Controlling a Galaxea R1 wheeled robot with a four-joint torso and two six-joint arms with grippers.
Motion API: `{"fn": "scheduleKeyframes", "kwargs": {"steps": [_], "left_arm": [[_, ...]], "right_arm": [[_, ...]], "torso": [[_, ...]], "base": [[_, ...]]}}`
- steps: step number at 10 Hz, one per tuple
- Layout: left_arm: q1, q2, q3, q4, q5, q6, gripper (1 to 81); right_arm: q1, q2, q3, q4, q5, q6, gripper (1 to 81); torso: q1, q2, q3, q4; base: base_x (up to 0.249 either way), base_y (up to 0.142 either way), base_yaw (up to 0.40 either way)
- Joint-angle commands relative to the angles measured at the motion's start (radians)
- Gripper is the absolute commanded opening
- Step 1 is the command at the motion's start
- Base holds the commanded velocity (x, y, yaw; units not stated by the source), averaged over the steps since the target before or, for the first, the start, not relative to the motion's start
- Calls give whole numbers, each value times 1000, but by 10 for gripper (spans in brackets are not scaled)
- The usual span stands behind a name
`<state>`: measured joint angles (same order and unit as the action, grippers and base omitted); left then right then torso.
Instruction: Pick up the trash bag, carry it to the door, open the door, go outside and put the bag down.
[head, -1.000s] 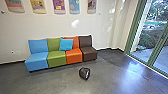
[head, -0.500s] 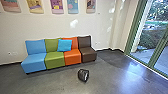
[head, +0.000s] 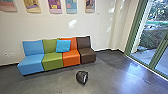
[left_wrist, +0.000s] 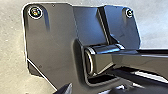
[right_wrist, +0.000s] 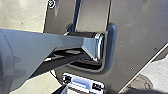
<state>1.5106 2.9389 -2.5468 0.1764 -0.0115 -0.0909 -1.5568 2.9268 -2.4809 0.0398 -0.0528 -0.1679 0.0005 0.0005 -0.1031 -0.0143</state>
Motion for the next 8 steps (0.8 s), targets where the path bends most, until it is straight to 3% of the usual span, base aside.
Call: {"fn": "scheduleKeyframes", "kwargs": {"steps": [1, 8], "left_arm": [[-36, -9, 6, -3, 58, 3, 811], [-36, -7, 6, -5, 58, 3, 811]], "right_arm": [[33, -1, 8, -6, -68, -5, 811], [33, 7, -2, -6, -70, -5, 811]], "torso": [[0, -1, 0, 0], [0, -1, 0, 0]], "base": [[144, -70, 0], [144, -70, 0]]}}
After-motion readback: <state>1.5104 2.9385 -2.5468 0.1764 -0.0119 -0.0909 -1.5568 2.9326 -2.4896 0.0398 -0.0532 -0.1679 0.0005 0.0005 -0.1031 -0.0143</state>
